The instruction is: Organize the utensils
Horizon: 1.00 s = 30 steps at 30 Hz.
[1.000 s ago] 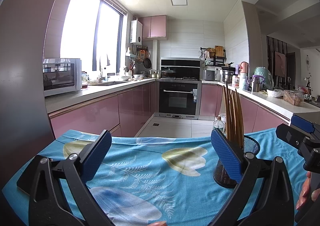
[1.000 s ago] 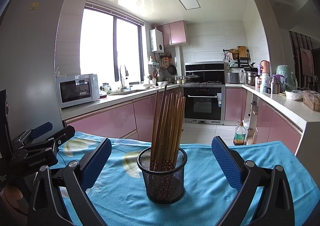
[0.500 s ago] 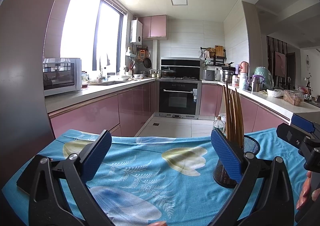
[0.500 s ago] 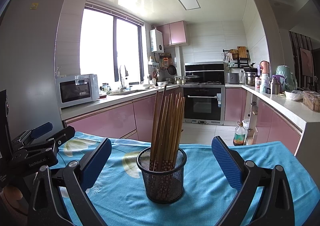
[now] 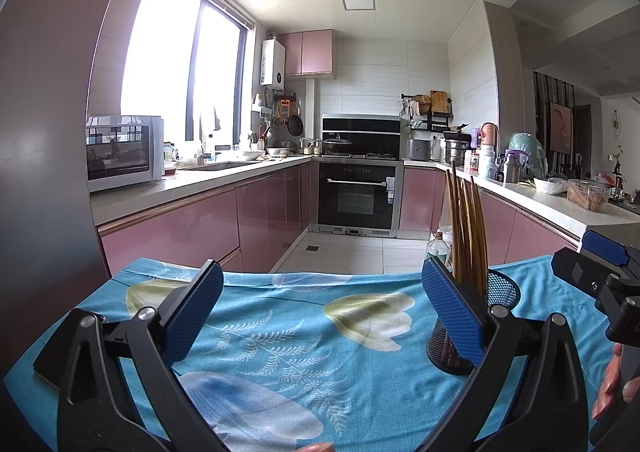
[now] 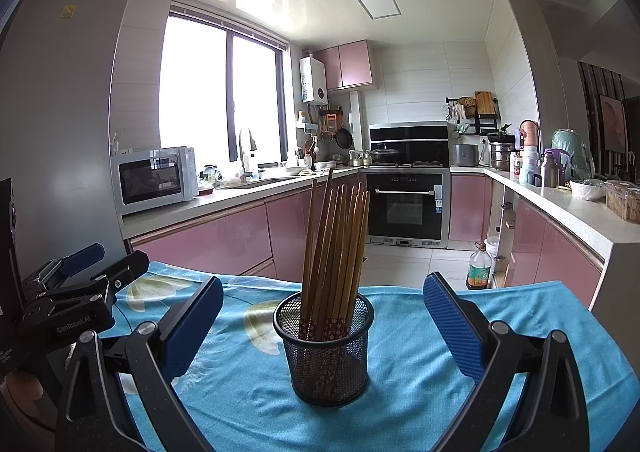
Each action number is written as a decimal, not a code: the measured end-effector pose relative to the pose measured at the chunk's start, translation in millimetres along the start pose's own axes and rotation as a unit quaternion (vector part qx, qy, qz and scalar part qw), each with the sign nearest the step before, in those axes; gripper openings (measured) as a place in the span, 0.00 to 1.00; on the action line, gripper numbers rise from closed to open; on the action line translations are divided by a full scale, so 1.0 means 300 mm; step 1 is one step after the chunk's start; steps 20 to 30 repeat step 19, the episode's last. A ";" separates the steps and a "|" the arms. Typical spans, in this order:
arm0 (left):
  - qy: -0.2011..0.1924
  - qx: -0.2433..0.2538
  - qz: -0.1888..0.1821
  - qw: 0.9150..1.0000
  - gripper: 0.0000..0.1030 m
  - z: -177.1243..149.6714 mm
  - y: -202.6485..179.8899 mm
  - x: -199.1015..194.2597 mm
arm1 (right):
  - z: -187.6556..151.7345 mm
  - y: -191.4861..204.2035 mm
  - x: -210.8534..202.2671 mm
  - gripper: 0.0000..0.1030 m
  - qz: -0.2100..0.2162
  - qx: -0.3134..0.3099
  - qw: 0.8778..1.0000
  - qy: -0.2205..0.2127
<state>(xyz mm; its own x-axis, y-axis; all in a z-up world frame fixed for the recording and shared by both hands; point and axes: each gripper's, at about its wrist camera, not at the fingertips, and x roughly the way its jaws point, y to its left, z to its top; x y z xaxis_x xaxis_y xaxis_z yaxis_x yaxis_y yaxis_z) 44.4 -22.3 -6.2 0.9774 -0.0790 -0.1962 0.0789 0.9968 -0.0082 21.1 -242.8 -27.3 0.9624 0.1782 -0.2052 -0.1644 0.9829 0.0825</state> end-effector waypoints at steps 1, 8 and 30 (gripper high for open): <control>0.001 0.000 0.000 1.000 0.95 0.000 0.000 0.001 | 0.000 0.000 0.001 0.94 0.000 0.000 1.000 0.000; -0.010 0.007 0.004 1.000 0.95 -0.013 -0.003 -0.012 | -0.001 -0.004 0.004 0.94 -0.001 0.000 1.000 0.003; 0.115 -0.006 0.020 0.993 0.95 -0.069 0.079 0.131 | -0.090 -0.190 0.161 0.94 -0.080 0.000 0.982 0.174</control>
